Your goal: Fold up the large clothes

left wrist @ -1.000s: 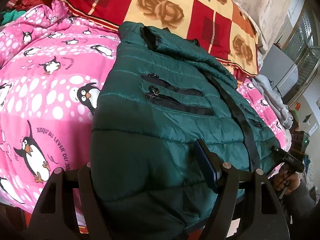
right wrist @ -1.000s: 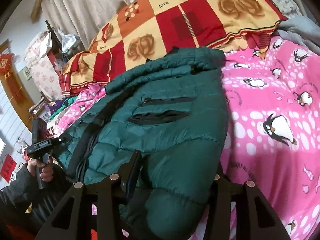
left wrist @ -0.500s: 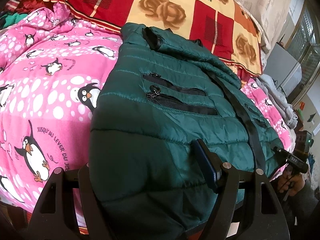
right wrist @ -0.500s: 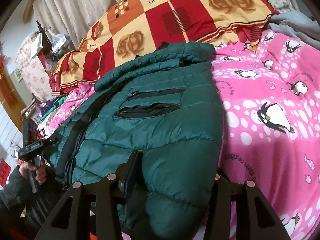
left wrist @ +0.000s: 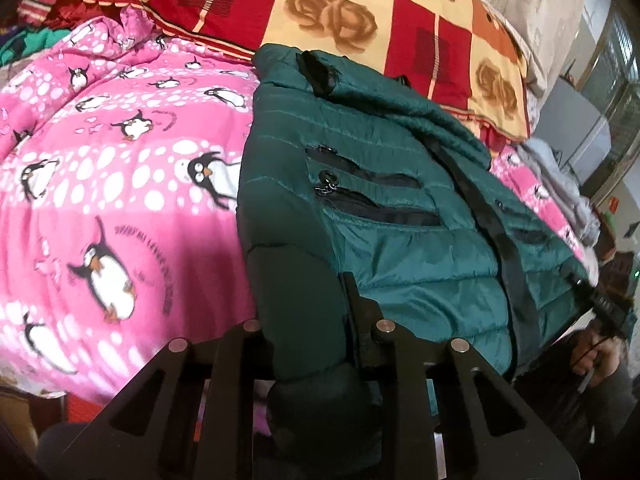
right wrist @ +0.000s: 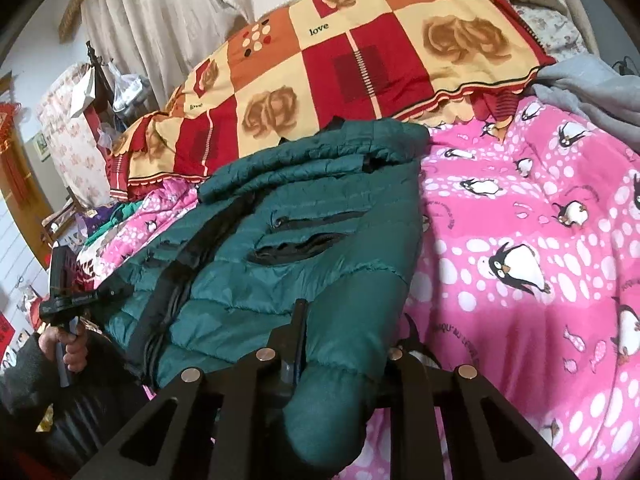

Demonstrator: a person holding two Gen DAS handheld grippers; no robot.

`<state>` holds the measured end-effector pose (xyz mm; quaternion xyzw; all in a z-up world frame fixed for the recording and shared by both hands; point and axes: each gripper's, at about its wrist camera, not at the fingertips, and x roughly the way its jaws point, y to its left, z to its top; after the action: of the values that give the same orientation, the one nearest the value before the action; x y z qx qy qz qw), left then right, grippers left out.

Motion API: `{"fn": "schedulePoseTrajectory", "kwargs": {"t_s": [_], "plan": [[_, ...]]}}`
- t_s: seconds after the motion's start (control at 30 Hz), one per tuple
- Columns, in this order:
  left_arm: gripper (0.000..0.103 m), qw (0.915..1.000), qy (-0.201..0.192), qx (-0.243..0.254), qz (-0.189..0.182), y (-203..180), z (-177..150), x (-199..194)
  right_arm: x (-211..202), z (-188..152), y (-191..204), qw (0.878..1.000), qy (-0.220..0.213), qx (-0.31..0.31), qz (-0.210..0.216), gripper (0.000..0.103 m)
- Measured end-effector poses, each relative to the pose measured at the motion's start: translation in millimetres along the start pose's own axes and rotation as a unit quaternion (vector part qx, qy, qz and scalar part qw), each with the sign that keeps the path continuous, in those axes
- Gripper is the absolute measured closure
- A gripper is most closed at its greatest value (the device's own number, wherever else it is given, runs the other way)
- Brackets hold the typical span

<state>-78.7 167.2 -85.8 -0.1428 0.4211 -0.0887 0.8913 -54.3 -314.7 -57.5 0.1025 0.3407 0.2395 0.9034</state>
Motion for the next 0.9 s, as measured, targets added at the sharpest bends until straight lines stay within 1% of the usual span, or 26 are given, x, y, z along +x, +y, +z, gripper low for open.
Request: {"fn": "schedulePoseTrajectory", "kwargs": {"t_s": [0.13,0.27,0.47,0.73,0.9], "plan": [[0.083,0.9997,0.012,0.018,0.009,-6,-9,-10,-11,-4,6,1.000,0.006,0.002,-0.003,0.086],[0.083,0.9994,0.016,0.029,0.004,-11,-19,-28,-30,-10,15,1.000,0.010,0.009,0.001,0.086],[0.083,0.9996,0.010,0.021,-0.018,-12,-37,-54,-58,-21,27,1.000,0.013,0.004,0.005,0.086],[0.083,0.9995,0.004,0.025,-0.021,-19,-52,-81,-83,-33,37,1.000,0.015,-0.001,0.010,0.086],[0.083,0.9994,-0.002,0.015,-0.031,-18,-56,-92,-92,-36,39,1.000,0.012,-0.003,0.011,0.086]]}}
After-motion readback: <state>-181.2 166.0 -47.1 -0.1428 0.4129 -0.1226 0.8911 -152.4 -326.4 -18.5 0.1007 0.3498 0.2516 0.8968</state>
